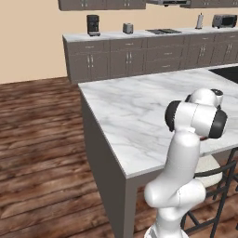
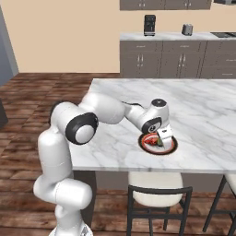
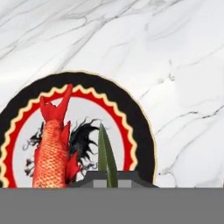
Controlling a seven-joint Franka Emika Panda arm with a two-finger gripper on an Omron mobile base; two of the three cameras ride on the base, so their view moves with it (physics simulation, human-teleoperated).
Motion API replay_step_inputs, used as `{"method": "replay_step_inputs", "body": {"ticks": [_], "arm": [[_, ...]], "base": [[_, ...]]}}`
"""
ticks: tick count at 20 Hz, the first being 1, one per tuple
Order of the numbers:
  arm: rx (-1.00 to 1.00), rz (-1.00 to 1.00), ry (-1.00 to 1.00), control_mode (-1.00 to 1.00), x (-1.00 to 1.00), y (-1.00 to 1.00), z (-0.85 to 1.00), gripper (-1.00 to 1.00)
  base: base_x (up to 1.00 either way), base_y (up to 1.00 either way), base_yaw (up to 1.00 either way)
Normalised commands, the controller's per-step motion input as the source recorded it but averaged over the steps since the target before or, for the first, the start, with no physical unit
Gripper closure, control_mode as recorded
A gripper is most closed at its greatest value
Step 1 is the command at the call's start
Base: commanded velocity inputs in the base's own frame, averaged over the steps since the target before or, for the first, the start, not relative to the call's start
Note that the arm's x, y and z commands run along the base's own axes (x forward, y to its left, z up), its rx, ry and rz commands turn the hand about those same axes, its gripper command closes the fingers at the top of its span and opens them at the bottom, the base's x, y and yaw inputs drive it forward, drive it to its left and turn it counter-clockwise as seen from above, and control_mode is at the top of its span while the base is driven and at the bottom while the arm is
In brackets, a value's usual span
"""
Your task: Take the lemon wedge from the fridge and place it on the plate with fish on the dining counter.
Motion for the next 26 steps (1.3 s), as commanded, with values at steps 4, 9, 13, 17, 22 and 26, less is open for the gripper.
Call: {"method": "replay_step_inputs", "body": {"ticks": [4,9,13,17,22,26], "arm": [[0.00,0.00,0.00,-1.00,0.17,-0.02,-0.28,1.00],[0.00,-0.02,0.00,-1.00,0.43,-0.03,-0.21,1.00],[0.00,0.00,0.00,-1.00,0.23,-0.05,-0.17,-1.00],[0.00,0.00,0.00,-1.00,0.00,-0.02,0.00,-1.00],[0.00,-0.07,-0.06,-1.00,-0.16,0.07,0.33,-1.00],[0.00,-0.04,-0.06,-1.00,-0.92,0.89,1.00,-1.00]], "base": [[0.00,0.00,0.00],[0.00,0.00,0.00],[0.00,0.00,0.00],[0.00,0.00,0.00],[0.00,0.00,0.00],[0.00,0.00,0.00]]}}
